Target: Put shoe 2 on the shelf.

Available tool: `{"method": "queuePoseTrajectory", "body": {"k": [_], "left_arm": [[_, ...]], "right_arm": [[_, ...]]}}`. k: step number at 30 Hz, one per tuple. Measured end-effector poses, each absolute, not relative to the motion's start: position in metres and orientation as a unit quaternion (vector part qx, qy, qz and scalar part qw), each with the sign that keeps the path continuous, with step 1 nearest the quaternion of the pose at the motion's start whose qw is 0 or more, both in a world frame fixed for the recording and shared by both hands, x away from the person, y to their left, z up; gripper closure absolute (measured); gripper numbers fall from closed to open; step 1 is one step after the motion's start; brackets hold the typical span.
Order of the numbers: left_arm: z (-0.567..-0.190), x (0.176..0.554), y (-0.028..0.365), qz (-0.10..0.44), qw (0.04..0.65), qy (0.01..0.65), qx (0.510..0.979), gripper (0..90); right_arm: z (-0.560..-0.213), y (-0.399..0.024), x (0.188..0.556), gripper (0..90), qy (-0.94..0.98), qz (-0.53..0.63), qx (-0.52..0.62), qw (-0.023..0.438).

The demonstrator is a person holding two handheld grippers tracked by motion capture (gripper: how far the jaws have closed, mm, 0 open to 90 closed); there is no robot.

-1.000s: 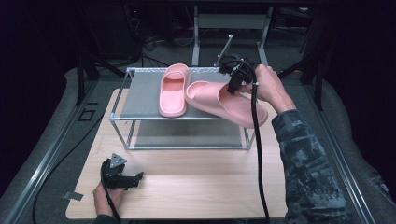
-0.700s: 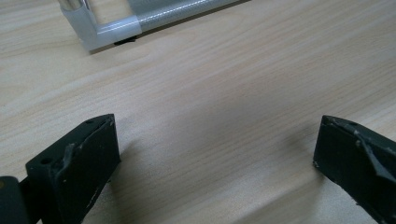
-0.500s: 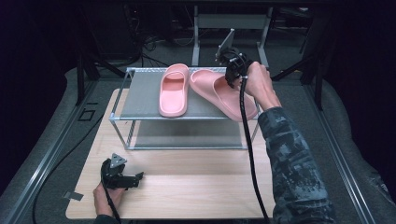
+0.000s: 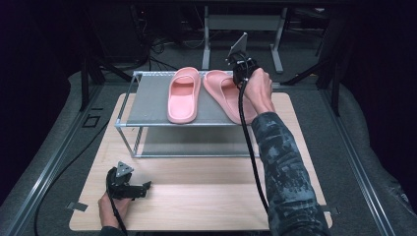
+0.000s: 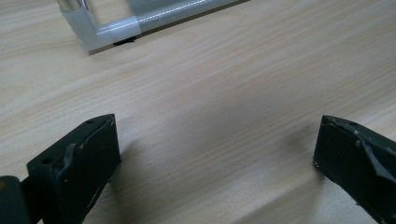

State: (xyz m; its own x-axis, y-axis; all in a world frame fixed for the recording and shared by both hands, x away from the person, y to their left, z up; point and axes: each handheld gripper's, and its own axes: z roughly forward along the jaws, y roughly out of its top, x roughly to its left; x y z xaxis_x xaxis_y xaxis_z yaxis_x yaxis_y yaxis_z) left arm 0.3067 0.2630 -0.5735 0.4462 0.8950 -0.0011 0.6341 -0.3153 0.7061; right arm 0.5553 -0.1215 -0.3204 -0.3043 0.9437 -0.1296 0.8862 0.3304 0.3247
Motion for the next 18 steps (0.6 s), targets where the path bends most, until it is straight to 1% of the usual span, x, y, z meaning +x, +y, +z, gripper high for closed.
{"method": "queuePoseTrajectory", "body": {"k": [6,7,9,11,12,13,14,15,17,18], "left_arm": [[-0.573,0.307,0.263,0.201,0.325,0.487,0.786,0.1],[-0.573,0.307,0.263,0.201,0.325,0.486,0.786,0.1],[-0.573,0.307,0.263,0.201,0.325,0.486,0.786,0.1],[-0.574,0.307,0.263,0.201,0.326,0.486,0.786,0.1],[-0.574,0.306,0.263,0.2,0.326,0.486,0.786,0.1],[-0.574,0.306,0.263,0.2,0.326,0.486,0.786,0.1],[-0.574,0.306,0.263,0.201,0.326,0.486,0.786,0.1],[-0.574,0.306,0.263,0.201,0.326,0.486,0.786,0.1],[-0.574,0.306,0.262,0.201,0.326,0.486,0.786,0.1],[-0.574,0.306,0.262,0.201,0.326,0.486,0.786,0.1]], "right_arm": [[-0.324,-0.121,0.559,81.3,0.79,0.106,0.583,0.158],[-0.322,-0.121,0.558,79.0,0.793,0.109,0.578,0.157],[-0.318,-0.123,0.555,70.6,0.801,0.122,0.565,0.155],[-0.31,-0.126,0.55,66.7,0.81,0.135,0.549,0.158],[-0.305,-0.129,0.547,66.2,0.813,0.141,0.543,0.156],[-0.302,-0.131,0.545,66.6,0.814,0.144,0.539,0.163],[-0.296,-0.138,0.539,69.0,0.815,0.148,0.533,0.17],[-0.296,-0.138,0.539,69.0,0.815,0.148,0.533,0.17],[-0.295,-0.148,0.536,73.5,0.813,0.133,0.538,0.181],[-0.297,-0.153,0.536,74.8,0.812,0.126,0.541,0.178]]}}
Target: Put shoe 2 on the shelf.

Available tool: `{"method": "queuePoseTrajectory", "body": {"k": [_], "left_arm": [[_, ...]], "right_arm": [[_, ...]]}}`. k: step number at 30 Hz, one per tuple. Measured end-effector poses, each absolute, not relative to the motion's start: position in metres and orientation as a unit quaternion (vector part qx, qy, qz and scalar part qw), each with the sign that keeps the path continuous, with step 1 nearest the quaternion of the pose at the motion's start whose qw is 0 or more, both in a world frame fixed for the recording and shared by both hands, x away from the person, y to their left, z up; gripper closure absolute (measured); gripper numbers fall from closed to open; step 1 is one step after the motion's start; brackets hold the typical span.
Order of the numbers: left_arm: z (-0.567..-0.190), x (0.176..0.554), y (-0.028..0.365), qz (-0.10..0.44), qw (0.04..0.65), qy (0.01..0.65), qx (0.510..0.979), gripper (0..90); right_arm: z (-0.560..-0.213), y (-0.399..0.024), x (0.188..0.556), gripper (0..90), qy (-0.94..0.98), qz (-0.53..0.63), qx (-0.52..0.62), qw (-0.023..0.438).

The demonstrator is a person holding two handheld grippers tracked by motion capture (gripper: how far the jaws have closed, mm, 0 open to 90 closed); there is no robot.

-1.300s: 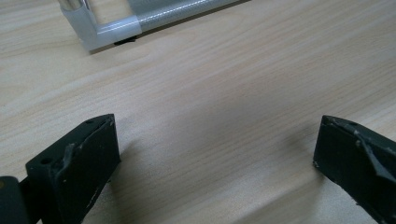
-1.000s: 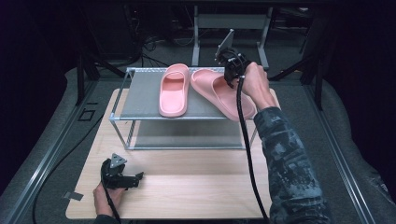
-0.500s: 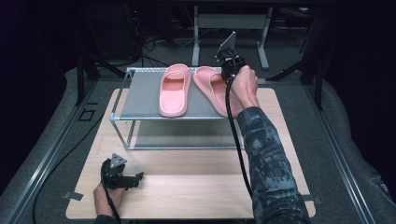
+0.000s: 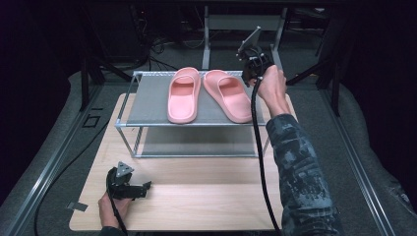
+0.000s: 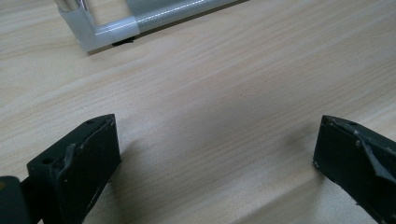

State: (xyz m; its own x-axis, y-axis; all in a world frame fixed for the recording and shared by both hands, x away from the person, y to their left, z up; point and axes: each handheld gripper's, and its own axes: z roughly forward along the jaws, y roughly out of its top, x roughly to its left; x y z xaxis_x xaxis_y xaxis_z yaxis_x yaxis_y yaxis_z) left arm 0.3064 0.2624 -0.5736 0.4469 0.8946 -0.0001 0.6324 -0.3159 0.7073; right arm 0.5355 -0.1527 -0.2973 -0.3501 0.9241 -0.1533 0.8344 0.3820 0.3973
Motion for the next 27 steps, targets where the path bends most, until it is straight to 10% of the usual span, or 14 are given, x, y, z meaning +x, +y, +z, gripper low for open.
{"method": "queuePoseTrajectory", "body": {"k": [27], "left_arm": [[-0.574,0.306,0.262,0.202,0.326,0.486,0.785,0.1]], "right_arm": [[-0.328,-0.133,0.526,90.0,0.826,0.16,0.535,0.074]]}}
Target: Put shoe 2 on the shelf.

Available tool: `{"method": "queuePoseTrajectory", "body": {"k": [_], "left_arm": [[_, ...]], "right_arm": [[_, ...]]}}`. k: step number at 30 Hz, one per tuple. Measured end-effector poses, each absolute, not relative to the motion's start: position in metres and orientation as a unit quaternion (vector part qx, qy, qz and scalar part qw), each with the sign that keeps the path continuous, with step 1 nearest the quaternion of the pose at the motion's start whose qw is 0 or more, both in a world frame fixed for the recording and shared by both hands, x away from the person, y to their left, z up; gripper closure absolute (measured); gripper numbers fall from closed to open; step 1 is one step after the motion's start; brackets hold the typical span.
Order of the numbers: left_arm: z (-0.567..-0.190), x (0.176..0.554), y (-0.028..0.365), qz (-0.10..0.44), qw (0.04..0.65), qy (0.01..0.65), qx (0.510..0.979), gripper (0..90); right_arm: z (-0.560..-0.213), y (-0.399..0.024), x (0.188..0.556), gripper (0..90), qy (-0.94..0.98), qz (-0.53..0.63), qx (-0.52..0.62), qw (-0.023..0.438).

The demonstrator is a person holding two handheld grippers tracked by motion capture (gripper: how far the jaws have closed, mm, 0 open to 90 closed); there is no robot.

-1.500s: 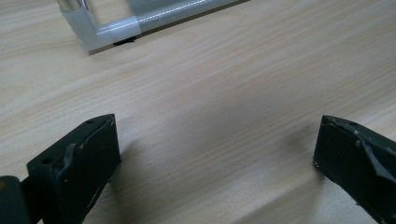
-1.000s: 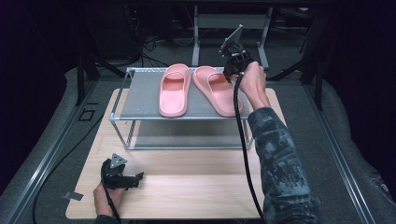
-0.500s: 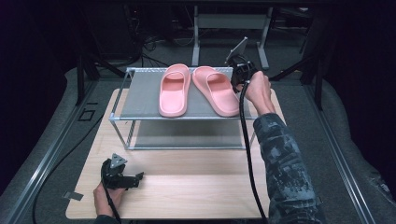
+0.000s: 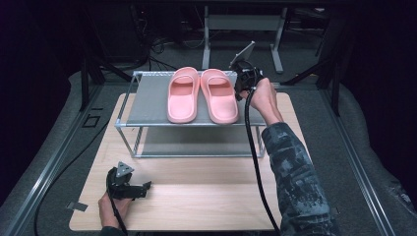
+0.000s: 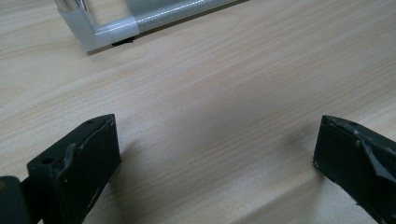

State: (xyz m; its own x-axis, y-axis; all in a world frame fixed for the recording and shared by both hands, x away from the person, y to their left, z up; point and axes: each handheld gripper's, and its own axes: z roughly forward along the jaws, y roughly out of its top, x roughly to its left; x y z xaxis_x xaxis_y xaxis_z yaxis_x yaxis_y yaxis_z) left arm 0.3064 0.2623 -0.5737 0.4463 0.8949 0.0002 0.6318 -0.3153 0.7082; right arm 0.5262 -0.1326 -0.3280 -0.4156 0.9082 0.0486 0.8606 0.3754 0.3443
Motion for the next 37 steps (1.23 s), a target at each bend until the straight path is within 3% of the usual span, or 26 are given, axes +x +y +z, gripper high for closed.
{"method": "queuePoseTrajectory", "body": {"k": [1,2,6,11,15,16,17,18,19,20,22,24,29,37], "left_arm": [[-0.574,0.306,0.262,0.202,0.326,0.486,0.785,0.1],[-0.574,0.306,0.262,0.202,0.326,0.486,0.785,0.1],[-0.574,0.306,0.262,0.202,0.326,0.486,0.785,0.1],[-0.574,0.306,0.262,0.202,0.326,0.486,0.785,0.1],[-0.574,0.307,0.262,0.201,0.326,0.486,0.786,0.1],[-0.574,0.307,0.262,0.201,0.326,0.486,0.786,0.1],[-0.574,0.307,0.262,0.202,0.326,0.486,0.785,0.1],[-0.574,0.307,0.262,0.202,0.326,0.486,0.785,0.1],[-0.574,0.307,0.262,0.202,0.326,0.486,0.785,0.1],[-0.574,0.307,0.262,0.201,0.326,0.486,0.786,0.1],[-0.574,0.307,0.262,0.202,0.326,0.486,0.785,0.1],[-0.574,0.307,0.262,0.202,0.326,0.486,0.785,0.1],[-0.574,0.307,0.262,0.201,0.326,0.486,0.786,0.0],[-0.574,0.307,0.262,0.201,0.326,0.485,0.786,0.0]], "right_arm": [[-0.328,-0.131,0.526,90.0,0.828,0.163,0.532,0.067],[-0.328,-0.126,0.523,90.0,0.828,0.154,0.531,0.091],[-0.329,-0.116,0.52,90.0,0.839,0.166,0.513,0.07],[-0.33,-0.111,0.519,90.0,0.841,0.17,0.509,0.076],[-0.331,-0.115,0.517,82.8,0.84,0.174,0.506,0.09],[-0.331,-0.117,0.516,78.7,0.84,0.178,0.504,0.094],[-0.33,-0.123,0.513,59.9,0.838,0.193,0.499,0.107],[-0.33,-0.123,0.513,59.9,0.838,0.193,0.499,0.107],[-0.33,-0.131,0.508,42.6,0.837,0.215,0.49,0.114],[-0.33,-0.131,0.508,42.6,0.837,0.215,0.49,0.114],[-0.33,-0.138,0.502,26.8,0.832,0.222,0.488,0.145],[-0.331,-0.147,0.498,18.6,0.828,0.233,0.487,0.153],[-0.332,-0.168,0.487,5.6,0.82,0.254,0.483,0.174],[-0.335,-0.183,0.475,0.0,0.816,0.268,0.476,0.186]]}}
